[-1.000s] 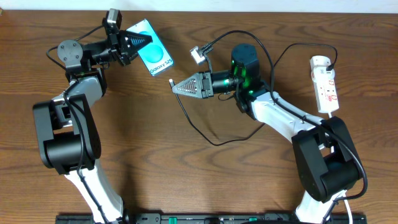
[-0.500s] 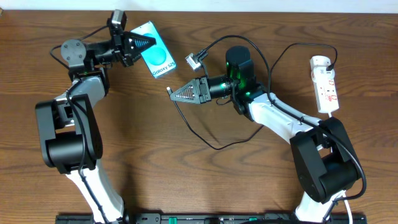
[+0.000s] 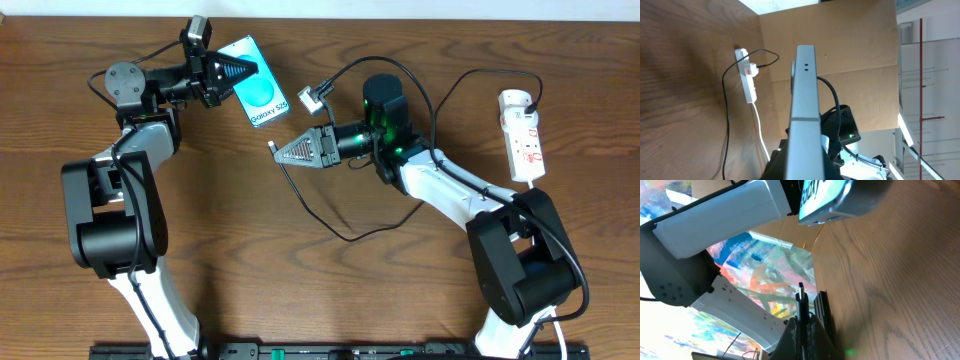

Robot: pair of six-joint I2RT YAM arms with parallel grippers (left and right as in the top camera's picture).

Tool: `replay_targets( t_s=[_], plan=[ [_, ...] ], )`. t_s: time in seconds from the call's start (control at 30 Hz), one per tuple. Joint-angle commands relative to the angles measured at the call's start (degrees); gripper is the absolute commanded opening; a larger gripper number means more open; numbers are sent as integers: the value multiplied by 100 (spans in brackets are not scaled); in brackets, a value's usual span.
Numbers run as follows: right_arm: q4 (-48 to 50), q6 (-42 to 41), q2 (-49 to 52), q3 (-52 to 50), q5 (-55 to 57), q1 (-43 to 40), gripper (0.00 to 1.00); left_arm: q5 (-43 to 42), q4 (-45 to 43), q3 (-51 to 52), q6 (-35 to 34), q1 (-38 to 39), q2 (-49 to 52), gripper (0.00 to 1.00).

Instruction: Plug charger to phone and switch on socket

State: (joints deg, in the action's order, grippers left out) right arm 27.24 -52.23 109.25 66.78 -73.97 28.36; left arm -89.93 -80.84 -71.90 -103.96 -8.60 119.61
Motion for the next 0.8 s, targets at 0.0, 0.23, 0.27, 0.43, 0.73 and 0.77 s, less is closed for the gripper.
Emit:
replay_targets(
  t_s=[0.0, 0.23, 0.27, 0.43, 0.73, 0.77],
  plan=[
    [-2, 111, -15, 11, -122, -55, 1, -13, -70, -74, -98, -4, -68, 7],
    [0, 131, -17, 11, -120, -116, 1, -15, -74, -70, -92, 24, -68, 7],
    [0, 129, -17, 11, -120, -131, 1, -15, -76, -70, -92, 28, -68, 7],
    [20, 127, -17, 11, -96, -219, 1, -15, -208, -68, -94, 35, -68, 7],
    [192, 76, -17, 11, -46, -247, 1, -13, -205, -68, -90, 273, -68, 7],
    [190, 35, -17, 11, -28, -247, 1, -13, -208, -68, -90, 326, -68, 7]
  ],
)
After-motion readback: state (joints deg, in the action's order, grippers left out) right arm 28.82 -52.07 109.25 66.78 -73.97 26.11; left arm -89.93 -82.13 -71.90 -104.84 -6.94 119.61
